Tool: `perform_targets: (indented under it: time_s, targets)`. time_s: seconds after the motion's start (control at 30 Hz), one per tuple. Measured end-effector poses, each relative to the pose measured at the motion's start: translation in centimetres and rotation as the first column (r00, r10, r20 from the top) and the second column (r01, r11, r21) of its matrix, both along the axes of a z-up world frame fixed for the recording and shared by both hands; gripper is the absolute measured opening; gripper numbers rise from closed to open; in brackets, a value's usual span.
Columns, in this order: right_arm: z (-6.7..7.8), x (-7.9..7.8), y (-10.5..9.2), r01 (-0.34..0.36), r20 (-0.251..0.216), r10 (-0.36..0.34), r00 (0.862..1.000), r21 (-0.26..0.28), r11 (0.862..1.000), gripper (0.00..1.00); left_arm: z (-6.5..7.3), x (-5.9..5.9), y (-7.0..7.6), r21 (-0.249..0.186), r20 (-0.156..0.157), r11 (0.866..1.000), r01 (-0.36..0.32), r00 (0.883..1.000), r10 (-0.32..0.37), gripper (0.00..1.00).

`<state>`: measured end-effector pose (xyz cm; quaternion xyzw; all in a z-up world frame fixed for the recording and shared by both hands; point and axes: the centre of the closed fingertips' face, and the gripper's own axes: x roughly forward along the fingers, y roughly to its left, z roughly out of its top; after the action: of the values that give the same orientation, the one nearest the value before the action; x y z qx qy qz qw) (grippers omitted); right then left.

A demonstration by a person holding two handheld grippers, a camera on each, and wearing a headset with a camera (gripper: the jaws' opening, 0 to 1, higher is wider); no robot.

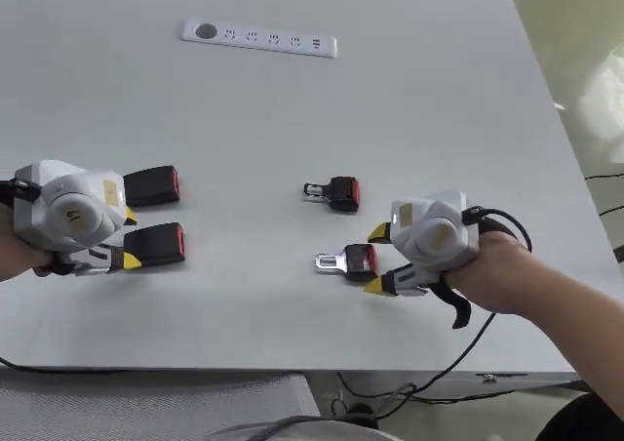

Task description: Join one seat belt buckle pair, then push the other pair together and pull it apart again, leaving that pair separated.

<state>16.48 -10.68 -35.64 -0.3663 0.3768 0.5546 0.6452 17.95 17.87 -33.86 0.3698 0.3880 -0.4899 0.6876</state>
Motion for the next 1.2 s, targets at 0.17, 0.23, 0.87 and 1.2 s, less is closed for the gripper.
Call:
perform_targets:
  time_s: [0.17,0.23,0.87,1.2]
  targets:
    - [-0.7,0.3,-0.1,-0.008,-0.014,0.008,1.0,-0.012,1.0,0.43,-0.5,-0.2,-0.1,0.014,-0.02,1.0,0.007,1.0,-0.007,0.33]
    - [-0.8,0.4,-0.1,-0.014,-0.02,0.014,1.0,-0.014,1.0,0.43,-0.7,-0.3,-0.1,0.02,-0.026,1.0,0.014,1.0,-0.014,0.33]
    - [-1.6,0.4,0.5,-0.016,-0.077,0.015,0.997,-0.014,1.0,0.34,-1.6,-0.3,-0.2,0.084,-0.016,0.989,0.124,0.992,-0.123,0.32]
    - [-1.5,0.4,0.5,-0.031,-0.085,0.029,0.996,-0.026,0.999,0.32,-1.5,-0.4,-0.2,0.075,-0.031,0.985,0.152,0.988,-0.15,0.3]
